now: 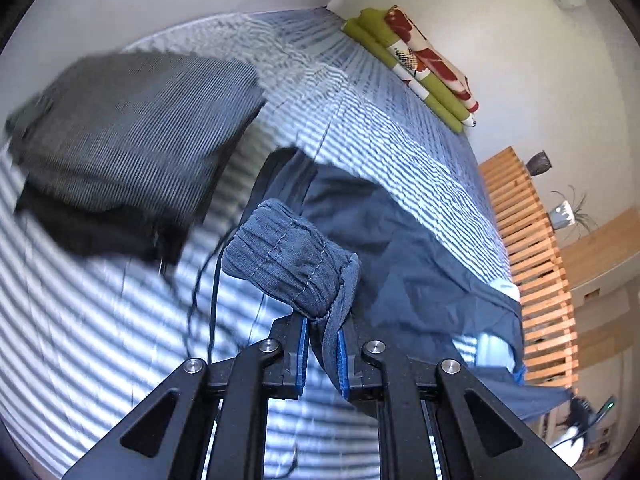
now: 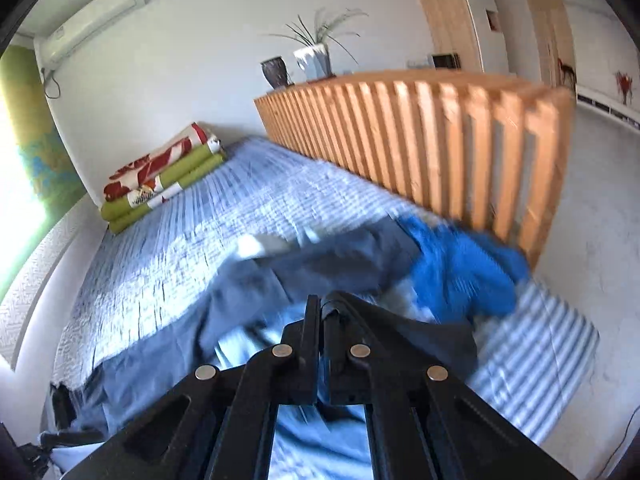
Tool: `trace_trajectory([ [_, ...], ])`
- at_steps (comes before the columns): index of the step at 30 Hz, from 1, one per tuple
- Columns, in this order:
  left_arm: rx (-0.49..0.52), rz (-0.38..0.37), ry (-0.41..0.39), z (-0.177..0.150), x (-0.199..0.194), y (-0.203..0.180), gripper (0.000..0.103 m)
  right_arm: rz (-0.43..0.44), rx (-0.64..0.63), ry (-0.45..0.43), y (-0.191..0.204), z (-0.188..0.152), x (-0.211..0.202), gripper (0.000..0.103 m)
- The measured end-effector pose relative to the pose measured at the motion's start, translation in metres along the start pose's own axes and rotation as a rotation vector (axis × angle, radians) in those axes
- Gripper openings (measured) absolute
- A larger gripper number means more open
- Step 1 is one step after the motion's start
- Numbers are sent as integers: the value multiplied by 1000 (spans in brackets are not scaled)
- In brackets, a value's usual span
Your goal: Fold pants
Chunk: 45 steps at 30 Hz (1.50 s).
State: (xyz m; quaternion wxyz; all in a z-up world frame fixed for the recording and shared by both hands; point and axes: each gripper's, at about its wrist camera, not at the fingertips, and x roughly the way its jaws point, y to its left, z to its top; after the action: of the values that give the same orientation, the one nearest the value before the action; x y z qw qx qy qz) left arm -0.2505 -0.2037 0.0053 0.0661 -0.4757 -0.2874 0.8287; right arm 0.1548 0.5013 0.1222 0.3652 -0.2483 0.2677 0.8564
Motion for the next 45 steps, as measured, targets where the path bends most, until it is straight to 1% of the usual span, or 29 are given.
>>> trace_trajectory([
  [2,-7,8,22,27,16,-10,12,-30,-28,-12,24,25,25,1],
  [5,-24,36,39,66,48,-21,12,-83,-74,-19,56,49,68,1],
  [10,-37,123,60,118,119,-39,12,-214,-183,-17,118,70,161,1],
  [11,-47,132,63,127,133,-39,18,-233,-193,-8,127,74,181,1],
  [12,-57,162,76,139,152,-38,27,-255,-226,31,137,79,212,1],
  [13,-67,196,98,148,165,-37,36,-261,-268,122,146,82,249,2],
  [14,-87,221,125,158,177,-35,48,-272,-266,175,149,82,267,2],
  [15,-95,220,129,164,181,-34,51,-281,-237,231,149,82,287,7],
  [17,-59,215,99,174,177,-39,54,-254,-235,296,151,80,306,14],
  [18,-36,220,81,176,172,-42,60,-257,-242,286,152,79,306,18],
  [19,-2,219,62,177,164,-46,63,-265,-256,260,154,76,303,21],
  [20,16,209,52,176,158,-47,68,-269,-284,239,156,71,298,26],
  [22,57,181,41,169,140,-45,68,-247,-341,228,162,54,284,27],
  [24,72,175,47,161,129,-37,68,-258,-411,215,168,34,269,27],
  [26,91,182,44,149,119,-27,68,-214,-437,209,170,14,247,30],
  [28,124,182,75,127,112,-14,68,-109,-440,265,165,-13,223,33],
  [30,136,184,99,111,113,-4,68,-2,-455,364,165,-45,208,34],
  [33,141,223,138,96,127,8,68,46,-520,427,173,-84,197,34],
  [34,127,217,147,93,133,10,68,58,-545,437,179,-93,195,34],
  [36,136,213,150,95,141,8,68,98,-612,457,194,-109,197,34],
  [37,137,233,143,99,147,6,68,122,-652,476,203,-115,202,34],
  [38,128,237,141,104,152,6,68,129,-687,485,212,-119,209,34],
  [39,94,254,138,110,159,9,68,68,-718,455,222,-119,219,34],
  [40,69,274,133,114,163,12,68,-17,-728,397,226,-116,226,34],
  [41,51,286,125,117,164,14,68,-63,-698,357,224,-109,231,34],
  [42,30,281,115,118,162,16,68,-54,-651,370,219,-104,233,34],
  [43,31,241,110,116,157,17,68,-15,-592,404,210,-100,232,34],
  [44,60,224,118,112,154,14,71,39,-547,442,200,-101,226,35],
  [45,101,223,132,105,153,12,77,89,-530,482,190,-106,217,37],
])
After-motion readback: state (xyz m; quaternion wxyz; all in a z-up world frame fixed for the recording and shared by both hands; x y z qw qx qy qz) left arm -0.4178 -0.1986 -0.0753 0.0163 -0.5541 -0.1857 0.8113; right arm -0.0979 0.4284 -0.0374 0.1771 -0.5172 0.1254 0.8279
